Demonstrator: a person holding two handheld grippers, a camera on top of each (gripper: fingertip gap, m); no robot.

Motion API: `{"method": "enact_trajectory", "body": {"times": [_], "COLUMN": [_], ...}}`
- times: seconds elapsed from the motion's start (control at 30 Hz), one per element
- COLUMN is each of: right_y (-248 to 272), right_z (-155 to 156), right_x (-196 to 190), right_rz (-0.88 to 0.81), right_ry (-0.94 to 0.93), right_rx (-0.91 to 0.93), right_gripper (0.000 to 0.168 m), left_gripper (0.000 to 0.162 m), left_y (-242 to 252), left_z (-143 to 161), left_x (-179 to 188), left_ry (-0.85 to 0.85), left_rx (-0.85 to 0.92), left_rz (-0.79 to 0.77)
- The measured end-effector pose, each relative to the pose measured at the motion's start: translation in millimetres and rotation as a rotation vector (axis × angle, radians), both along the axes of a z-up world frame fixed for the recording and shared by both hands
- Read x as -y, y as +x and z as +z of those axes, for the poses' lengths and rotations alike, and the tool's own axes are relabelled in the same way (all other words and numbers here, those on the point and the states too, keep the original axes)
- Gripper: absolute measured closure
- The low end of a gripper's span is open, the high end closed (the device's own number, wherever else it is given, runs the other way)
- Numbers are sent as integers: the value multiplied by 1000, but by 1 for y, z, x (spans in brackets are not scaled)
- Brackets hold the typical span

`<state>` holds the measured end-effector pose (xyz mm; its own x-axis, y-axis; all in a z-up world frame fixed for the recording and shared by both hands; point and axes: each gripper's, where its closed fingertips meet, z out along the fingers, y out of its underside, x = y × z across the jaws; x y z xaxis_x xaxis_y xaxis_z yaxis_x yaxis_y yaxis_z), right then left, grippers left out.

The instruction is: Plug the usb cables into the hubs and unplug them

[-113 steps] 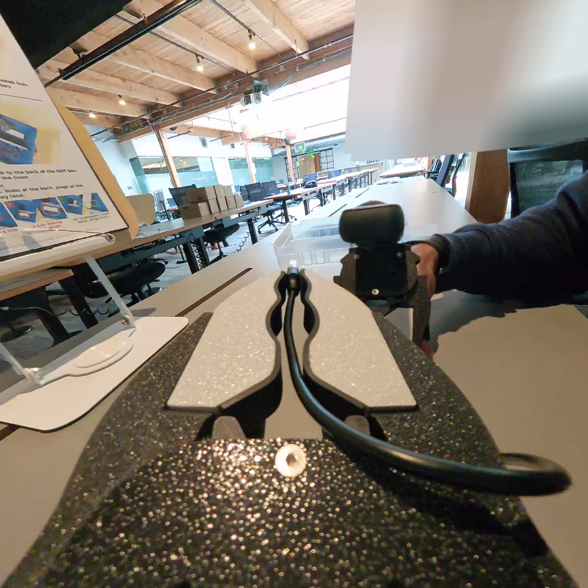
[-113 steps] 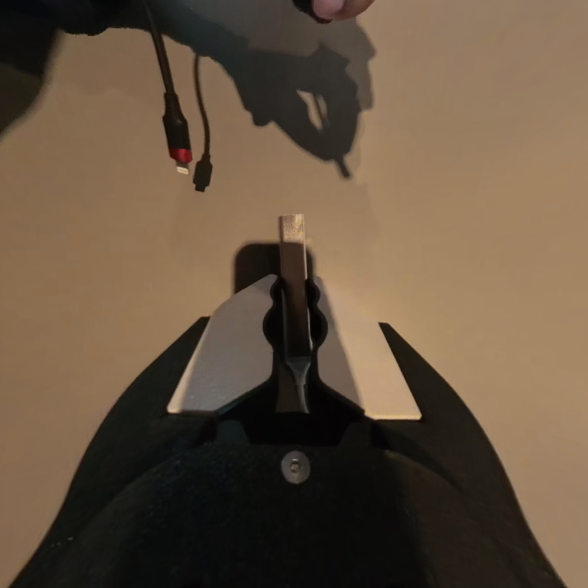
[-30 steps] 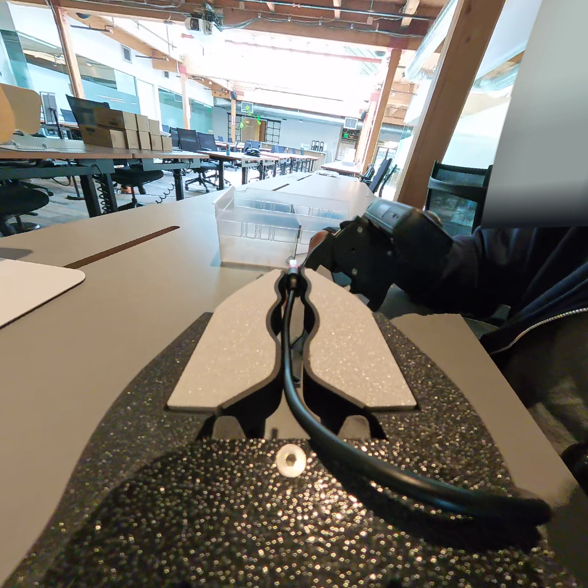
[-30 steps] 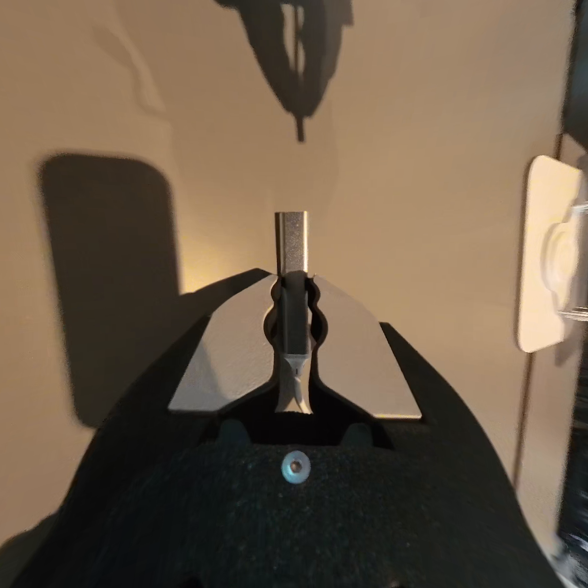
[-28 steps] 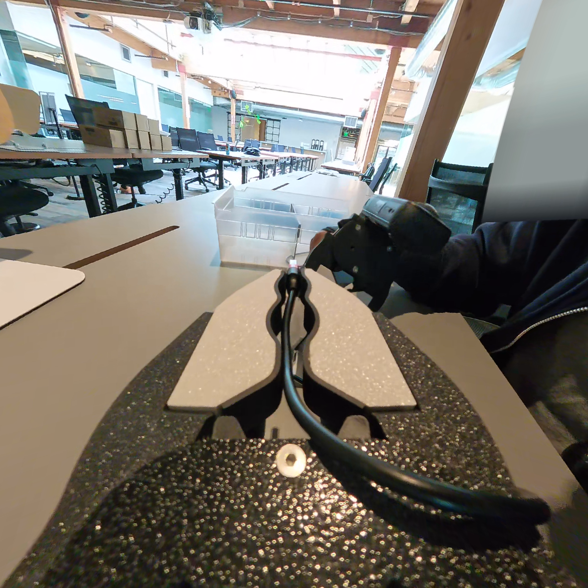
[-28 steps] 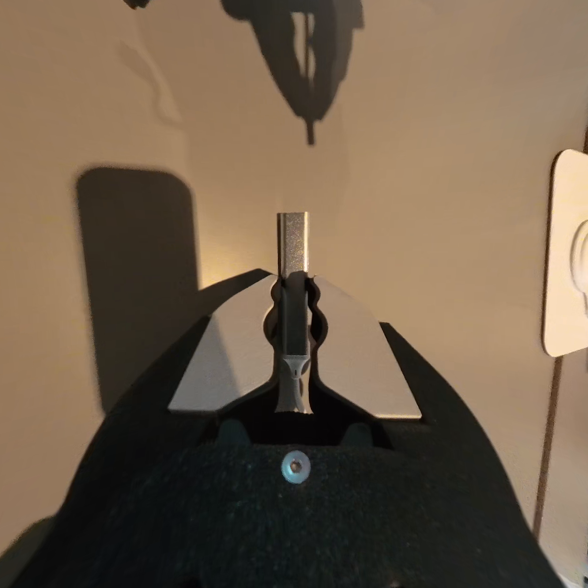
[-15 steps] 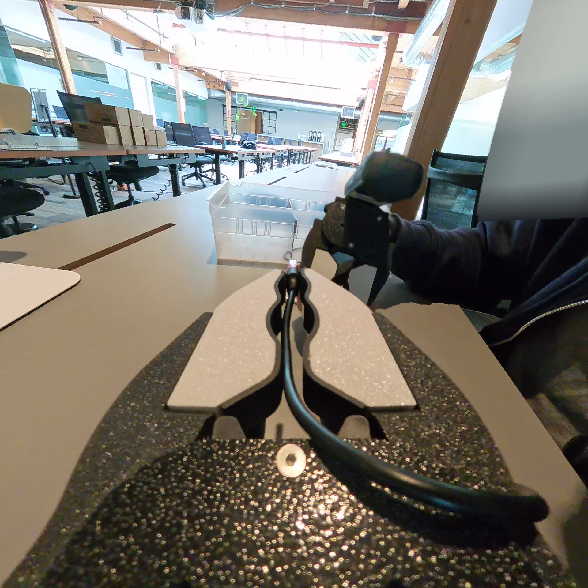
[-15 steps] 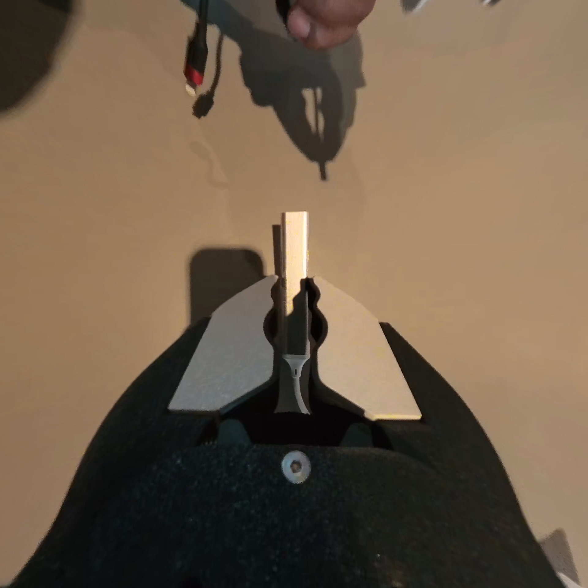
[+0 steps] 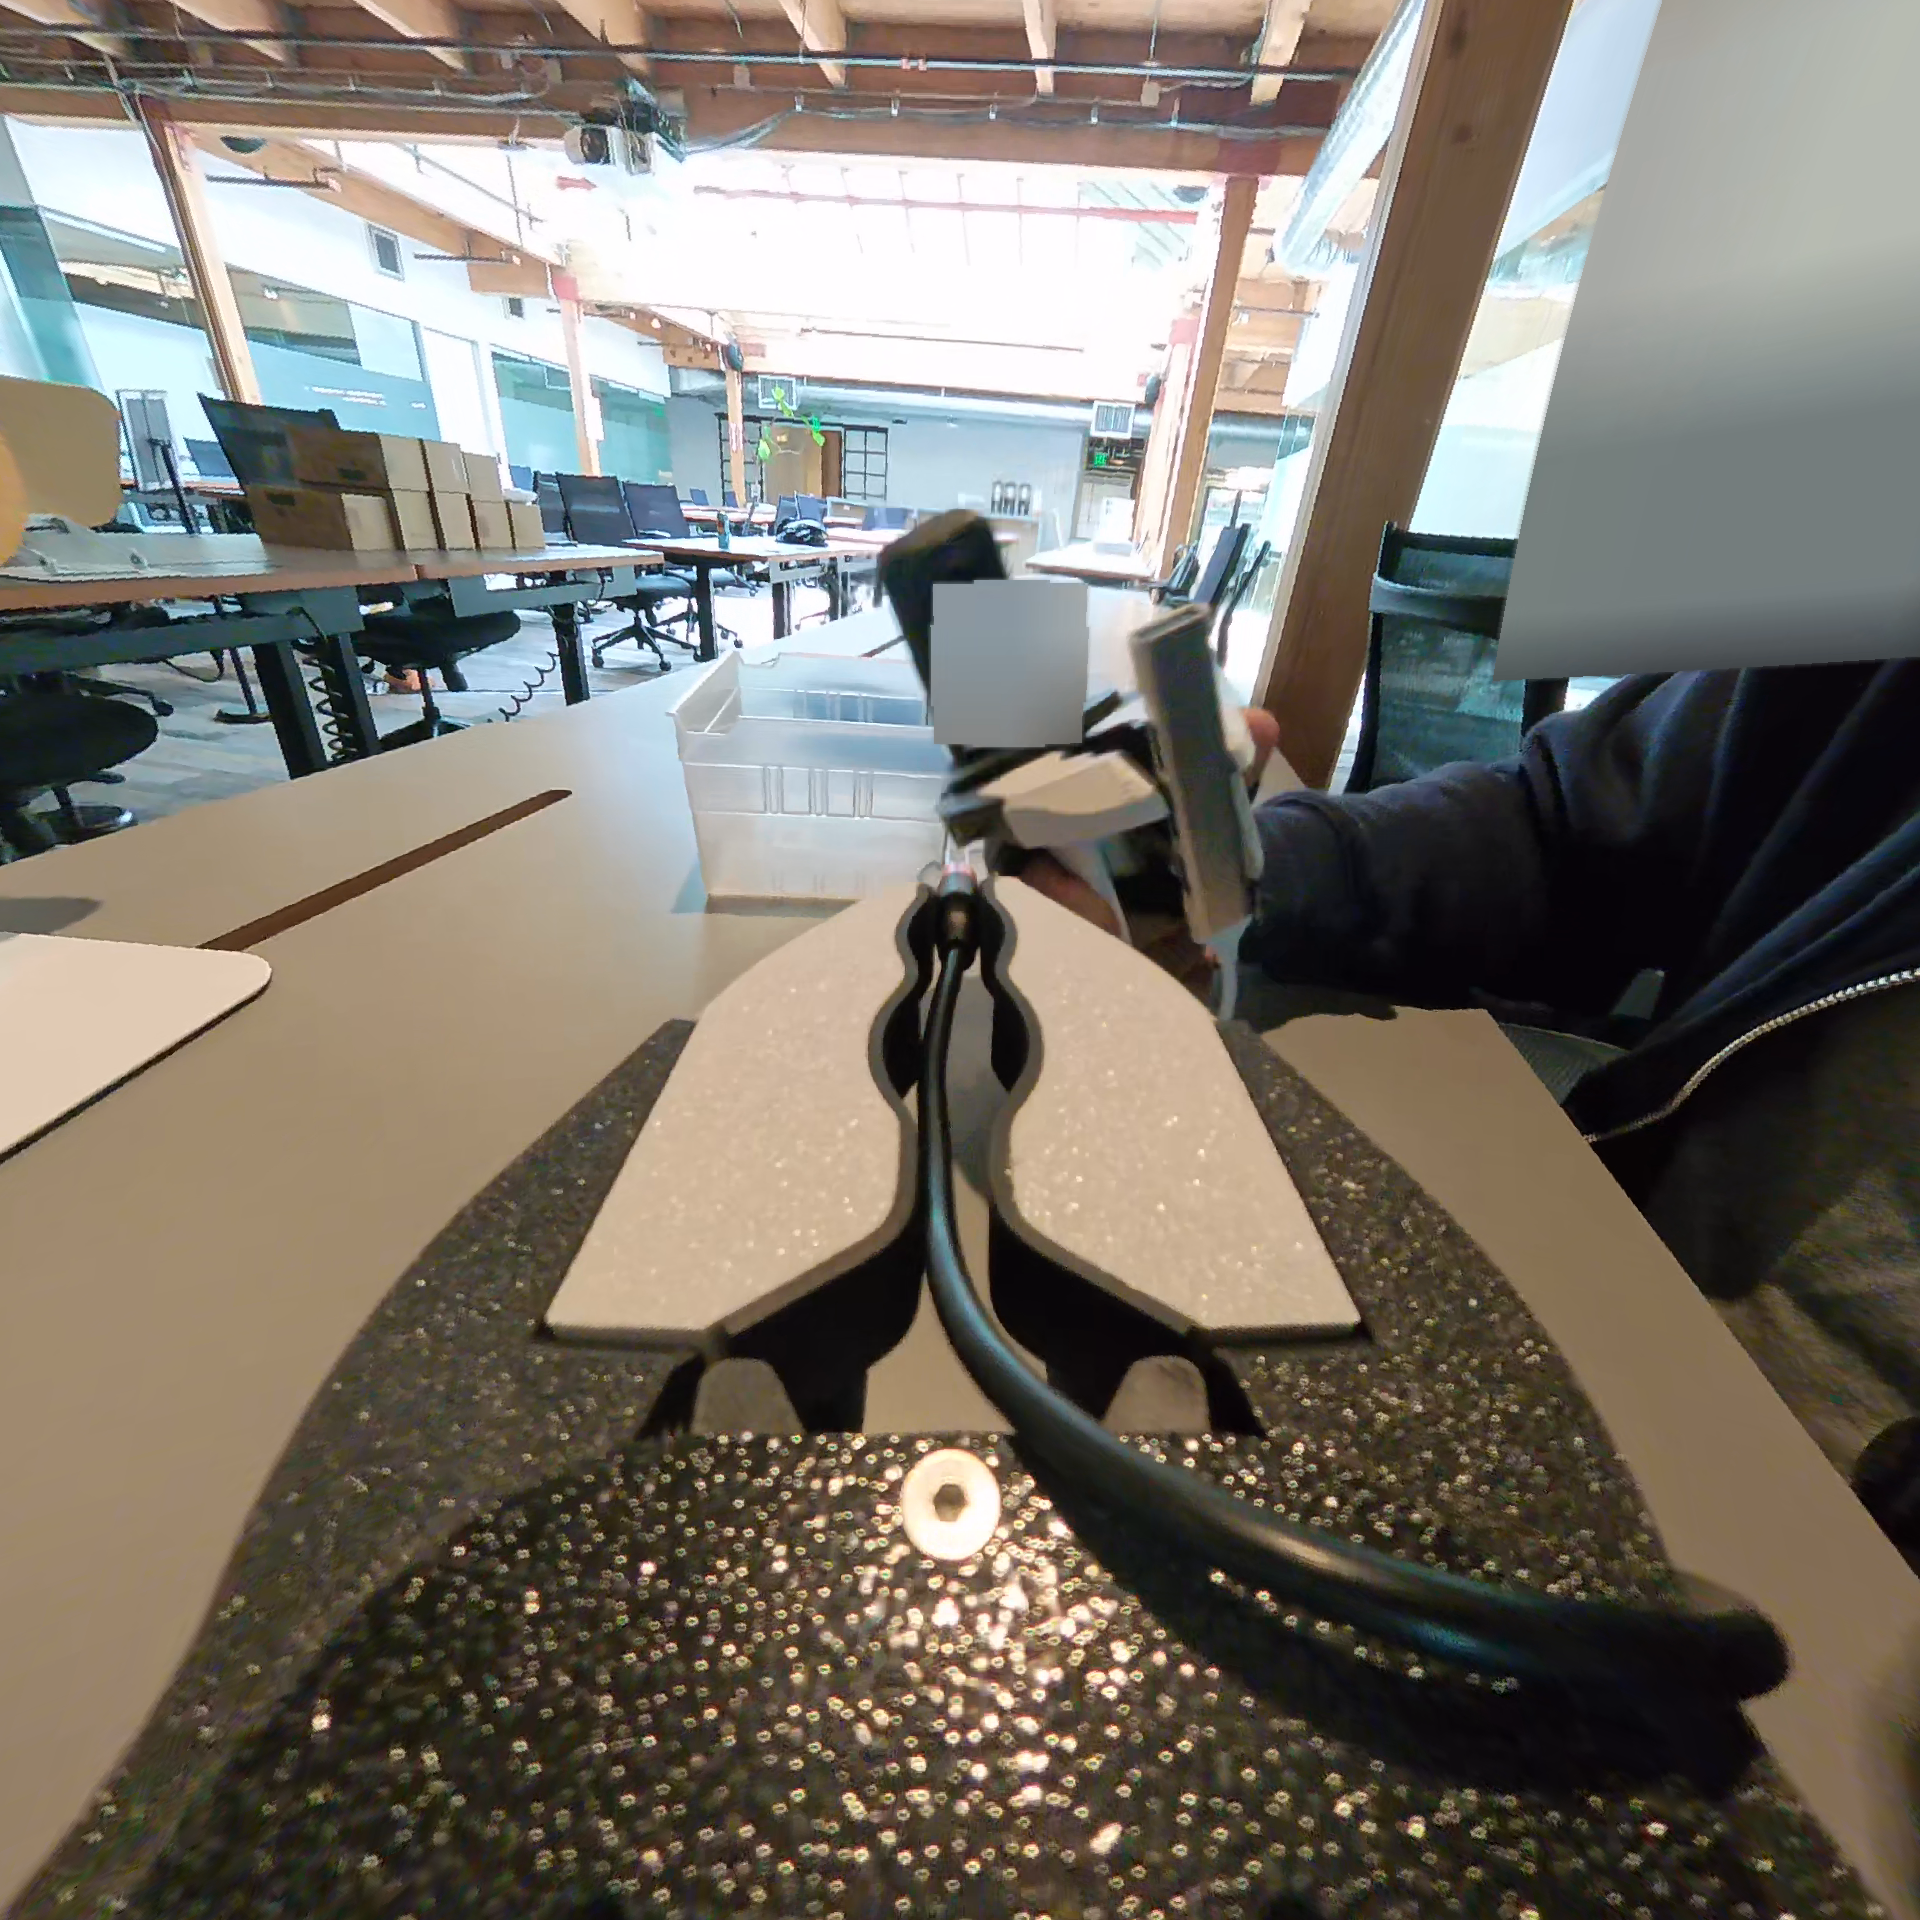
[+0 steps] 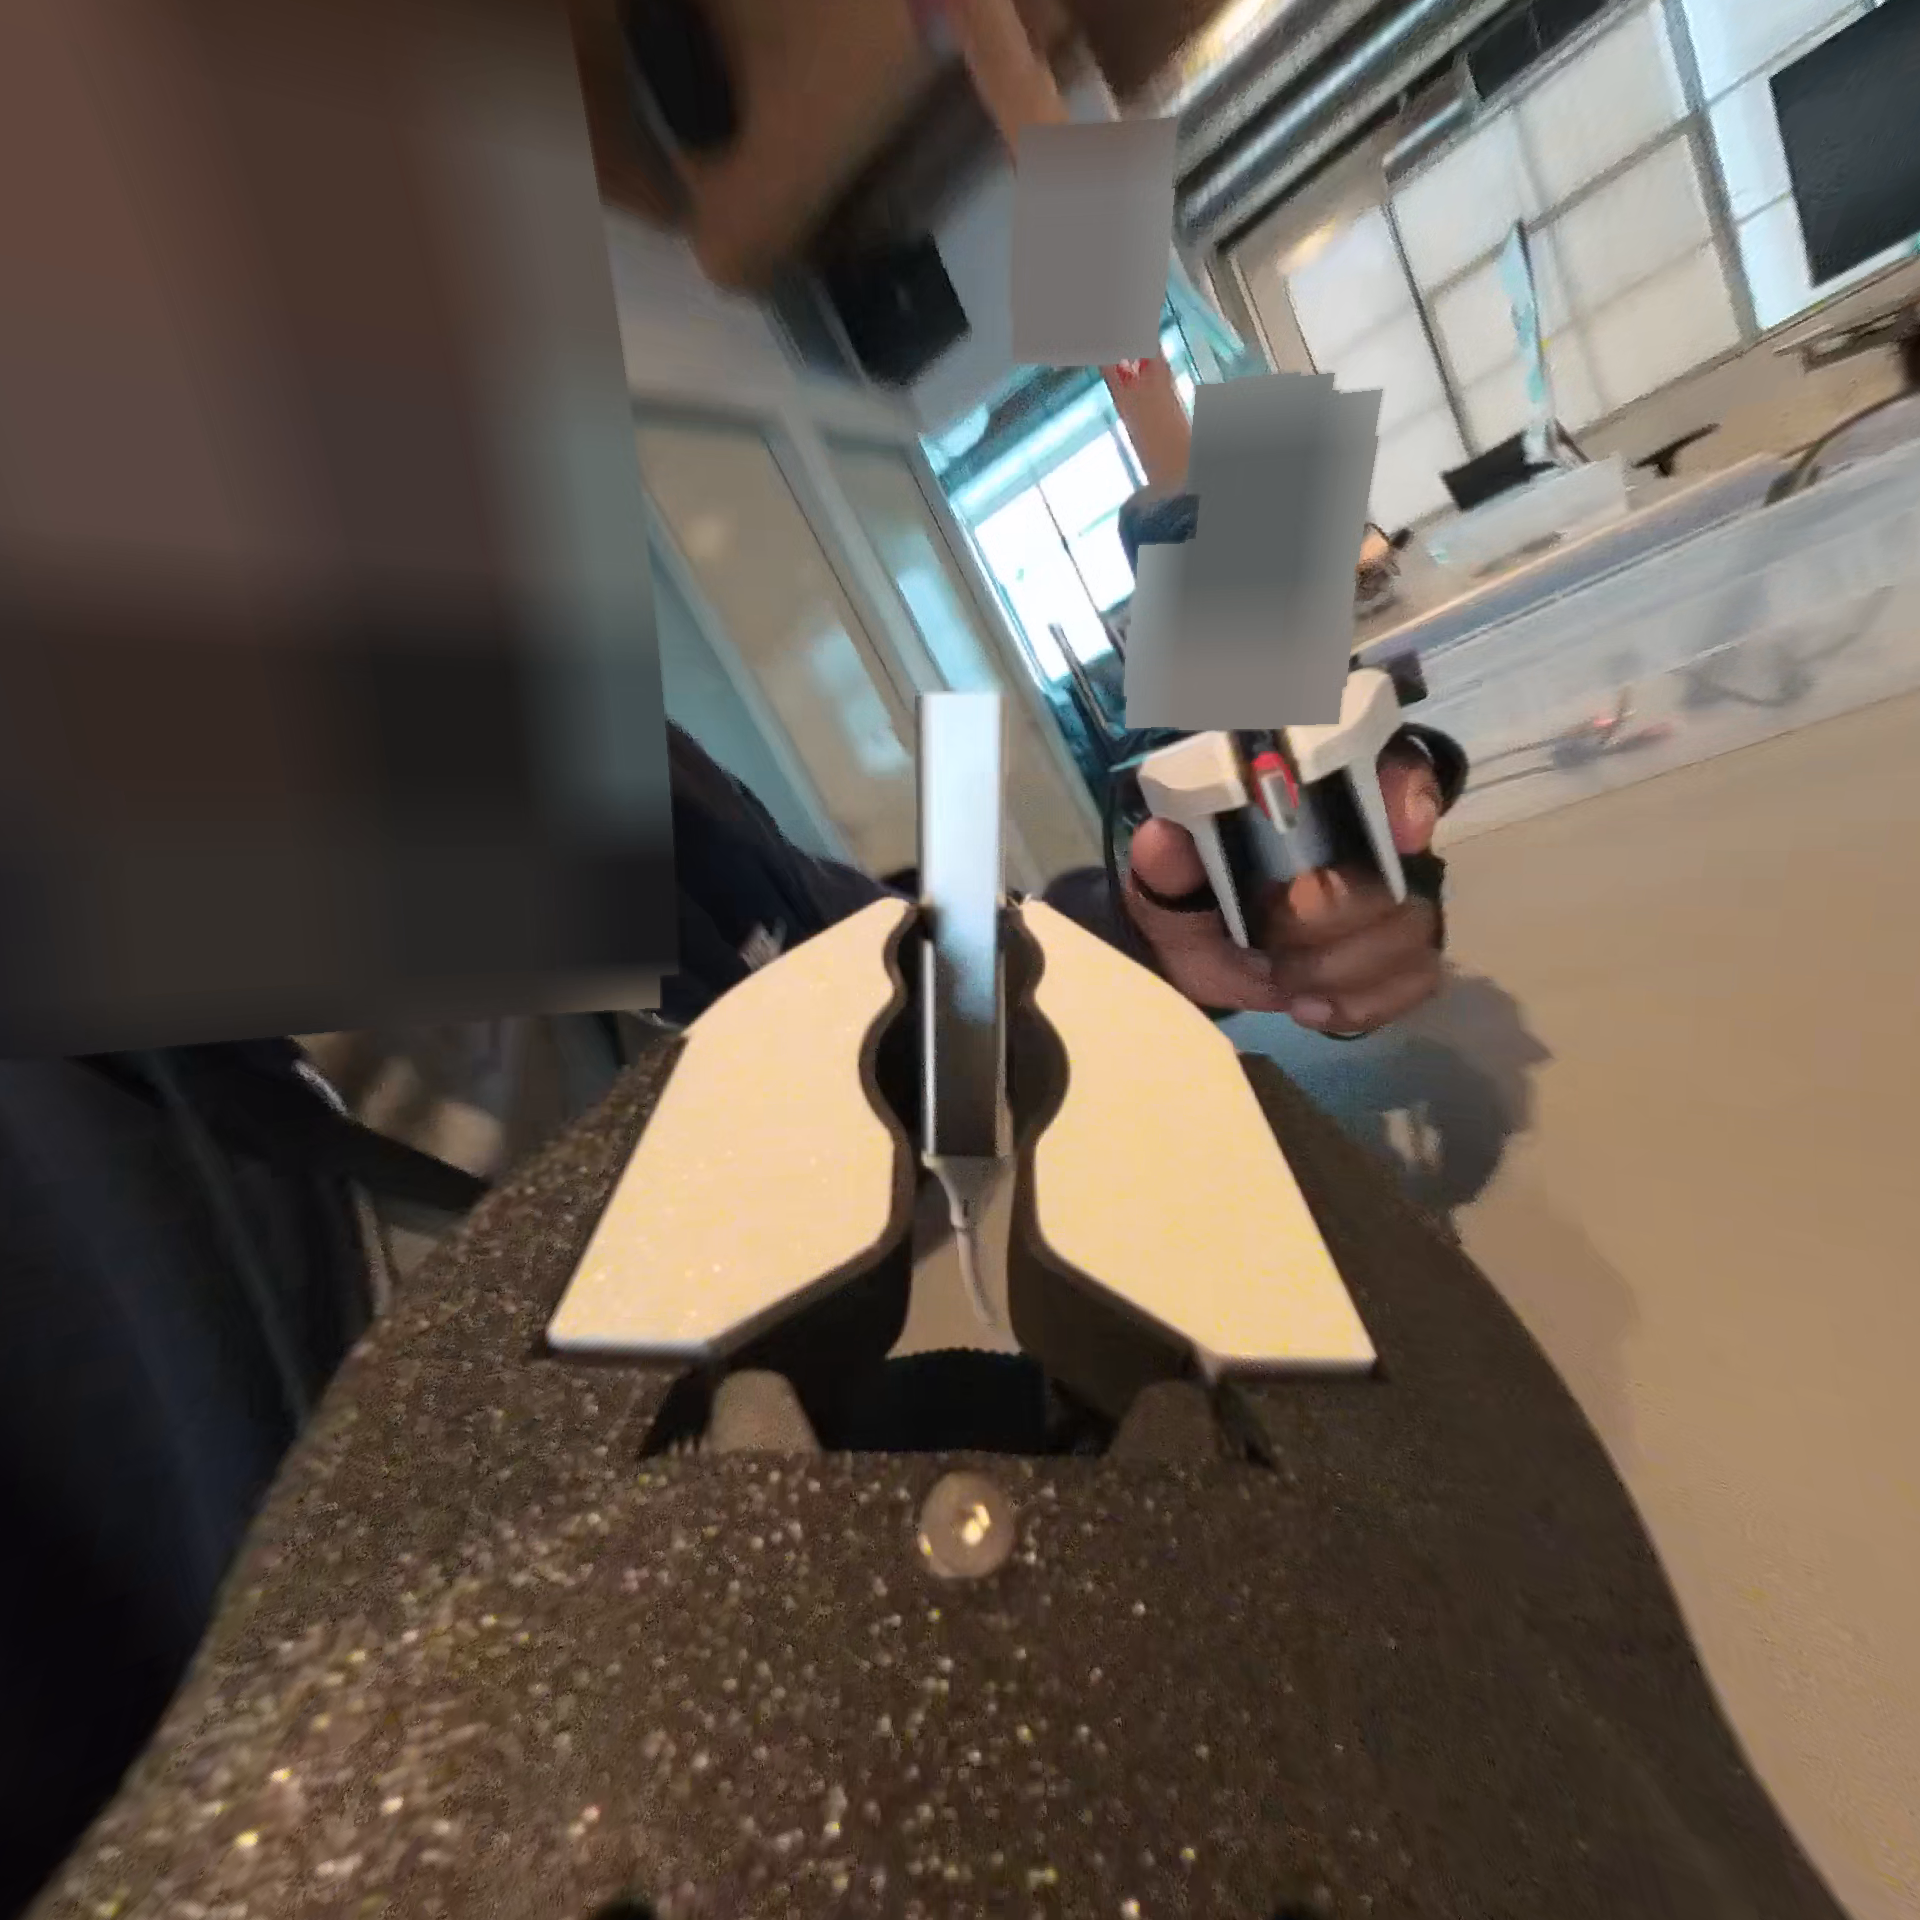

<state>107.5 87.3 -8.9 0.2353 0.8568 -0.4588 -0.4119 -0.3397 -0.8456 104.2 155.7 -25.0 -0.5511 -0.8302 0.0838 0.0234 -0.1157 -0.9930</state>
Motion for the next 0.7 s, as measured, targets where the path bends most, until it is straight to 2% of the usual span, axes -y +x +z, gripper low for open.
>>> {"method": "enact_trajectory", "body": {"times": [0.1, 0.23, 0.37, 0.47, 0.57, 0.7], "right_y": [4, 5, 8, 13, 21, 33], "right_z": [-12, -24, -43, -65, -81, -108], "right_x": [-15, -25, -33, -40, -43, -44], "right_rz": [-15, -35, -76, -137, -202, -344], "right_ry": [-123, -226, -372, -515, -567, -569], "right_rx": [-107, -120, -82, -16, 84, 389], "right_gripper": [154, 153, 153, 153, 153, 154], "left_gripper": [155, 155, 155, 155, 155, 155], "left_y": [-1, -4, -11, -9, -6, -4], "left_z": [2, 5, 17, 14, 12, 9], "left_x": [2, 10, 14, 8, 4, 6], "left_ry": [-19, -19, -107, -178, -253, -246], "left_rx": [17, 68, 163, 161, 153, 141], "left_rz": [-16, -53, -121, -125, -135, -133]}}
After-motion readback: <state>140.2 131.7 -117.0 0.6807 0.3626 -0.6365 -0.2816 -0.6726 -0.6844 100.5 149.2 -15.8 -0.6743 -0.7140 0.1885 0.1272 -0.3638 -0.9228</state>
